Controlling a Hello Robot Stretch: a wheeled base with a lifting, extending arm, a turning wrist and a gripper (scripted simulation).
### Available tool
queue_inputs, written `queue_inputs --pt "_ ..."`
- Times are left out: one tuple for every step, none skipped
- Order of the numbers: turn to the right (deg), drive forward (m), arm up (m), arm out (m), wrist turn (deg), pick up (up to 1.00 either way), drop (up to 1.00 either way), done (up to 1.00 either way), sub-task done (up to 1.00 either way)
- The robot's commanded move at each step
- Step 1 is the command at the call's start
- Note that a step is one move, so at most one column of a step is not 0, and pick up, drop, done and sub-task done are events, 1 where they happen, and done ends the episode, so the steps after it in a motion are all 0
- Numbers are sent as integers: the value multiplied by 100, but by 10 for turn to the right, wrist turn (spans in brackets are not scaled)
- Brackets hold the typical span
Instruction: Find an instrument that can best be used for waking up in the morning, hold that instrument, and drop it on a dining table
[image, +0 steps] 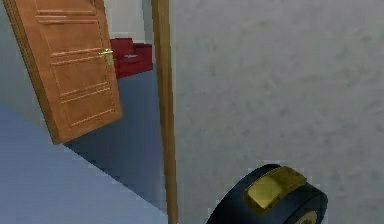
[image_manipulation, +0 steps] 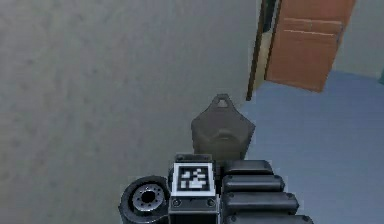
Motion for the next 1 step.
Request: queue_inputs --pt "-390 0 0 0 0 0 0 0 0"
